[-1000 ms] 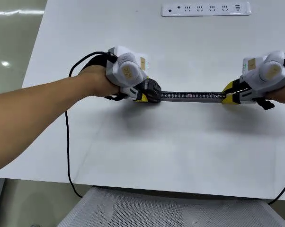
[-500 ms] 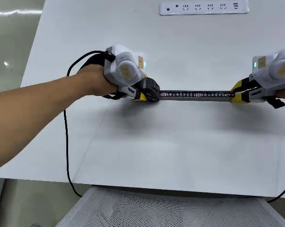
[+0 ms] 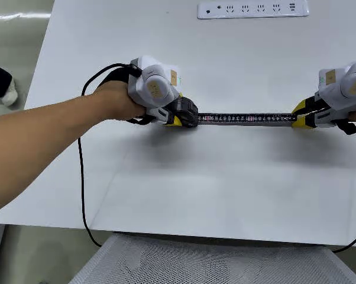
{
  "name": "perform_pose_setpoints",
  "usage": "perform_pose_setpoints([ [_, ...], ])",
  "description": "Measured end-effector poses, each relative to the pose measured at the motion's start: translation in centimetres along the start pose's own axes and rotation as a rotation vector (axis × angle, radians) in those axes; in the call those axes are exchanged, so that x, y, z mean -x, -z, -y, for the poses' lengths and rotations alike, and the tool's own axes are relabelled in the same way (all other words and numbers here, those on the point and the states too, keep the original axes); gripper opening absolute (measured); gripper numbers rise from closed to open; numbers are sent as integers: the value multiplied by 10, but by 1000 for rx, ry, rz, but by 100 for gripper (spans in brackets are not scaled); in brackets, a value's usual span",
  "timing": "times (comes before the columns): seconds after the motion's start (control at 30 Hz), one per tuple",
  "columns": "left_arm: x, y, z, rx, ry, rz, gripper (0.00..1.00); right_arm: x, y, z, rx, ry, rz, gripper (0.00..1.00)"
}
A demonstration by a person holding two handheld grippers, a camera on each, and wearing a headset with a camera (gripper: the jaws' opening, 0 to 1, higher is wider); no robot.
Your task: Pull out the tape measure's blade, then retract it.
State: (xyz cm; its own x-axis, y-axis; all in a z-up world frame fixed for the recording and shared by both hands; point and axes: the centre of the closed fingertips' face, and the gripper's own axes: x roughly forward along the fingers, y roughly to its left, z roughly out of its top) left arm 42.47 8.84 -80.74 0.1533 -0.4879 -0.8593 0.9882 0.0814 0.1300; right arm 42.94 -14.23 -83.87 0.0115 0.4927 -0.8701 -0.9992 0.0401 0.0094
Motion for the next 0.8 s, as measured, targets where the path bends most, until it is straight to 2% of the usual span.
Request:
perform_pose_setpoints([
  [0.37,0,-1,0,-17,4,-5,33,-2,1,0,68,-3,-45,12],
  [0.67,1,1,1,-38,-10,-1,34,-1,-1,-2,107,18,-79,13],
  [0.77,2,1,2,-40,-22,1,34,0,-1,-3,105,25,-82,14],
  [0.8,3,1,3,-40,-26,1,34,0,-4,-3,94,36,-65,14],
])
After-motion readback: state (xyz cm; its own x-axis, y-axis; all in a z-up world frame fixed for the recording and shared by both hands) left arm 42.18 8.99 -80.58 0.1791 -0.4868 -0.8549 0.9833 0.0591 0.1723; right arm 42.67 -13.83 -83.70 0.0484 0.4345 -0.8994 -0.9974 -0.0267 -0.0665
